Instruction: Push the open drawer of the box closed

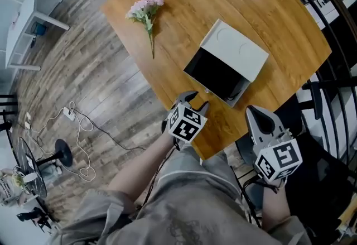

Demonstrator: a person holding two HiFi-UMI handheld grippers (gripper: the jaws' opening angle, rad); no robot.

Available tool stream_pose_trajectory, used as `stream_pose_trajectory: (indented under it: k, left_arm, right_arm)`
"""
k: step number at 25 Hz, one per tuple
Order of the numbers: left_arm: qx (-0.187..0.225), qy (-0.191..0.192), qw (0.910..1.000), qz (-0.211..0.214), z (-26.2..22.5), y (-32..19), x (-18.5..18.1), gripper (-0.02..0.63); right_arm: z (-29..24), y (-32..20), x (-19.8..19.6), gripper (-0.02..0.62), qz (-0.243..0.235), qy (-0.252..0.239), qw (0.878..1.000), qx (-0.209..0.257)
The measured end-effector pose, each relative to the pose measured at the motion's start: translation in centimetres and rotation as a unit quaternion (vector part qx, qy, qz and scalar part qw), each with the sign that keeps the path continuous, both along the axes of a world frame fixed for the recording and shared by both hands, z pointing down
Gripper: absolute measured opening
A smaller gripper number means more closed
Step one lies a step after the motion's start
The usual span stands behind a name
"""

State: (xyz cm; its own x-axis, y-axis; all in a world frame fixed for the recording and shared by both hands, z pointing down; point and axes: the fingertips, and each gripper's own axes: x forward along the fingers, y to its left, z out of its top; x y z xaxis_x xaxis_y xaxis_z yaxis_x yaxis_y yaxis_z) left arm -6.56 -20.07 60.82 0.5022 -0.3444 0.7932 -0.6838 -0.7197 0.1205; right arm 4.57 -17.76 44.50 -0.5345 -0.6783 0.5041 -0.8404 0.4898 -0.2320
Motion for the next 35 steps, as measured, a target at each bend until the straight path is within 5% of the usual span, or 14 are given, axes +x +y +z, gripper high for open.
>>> stream_pose_trajectory:
  k: [13, 17, 35]
  left_arm:
    - [-0.047, -0.027, 0.9982, -0.024, 5.4, -1.2, 1.2, 0.159]
    - [-0.041, -0.035, 0.9983, -0.023, 5.6, -1.5, 1.7, 0.080]
    - [-0.016, -0.041, 0.9988, -0.022, 3.8, -7.3, 5.3, 0.076]
  right_arm:
    - [2.7, -0.9, 3.5, 0.032, 0.006, -0.004, 0.999, -0.032]
    - [3.2, -1.0, 4.4, 0.032, 0.012, -0.007, 0.999, -0.037]
    - [3.8, -1.3, 8.3, 0.032, 0.048, -0.009, 0.998, -0.043]
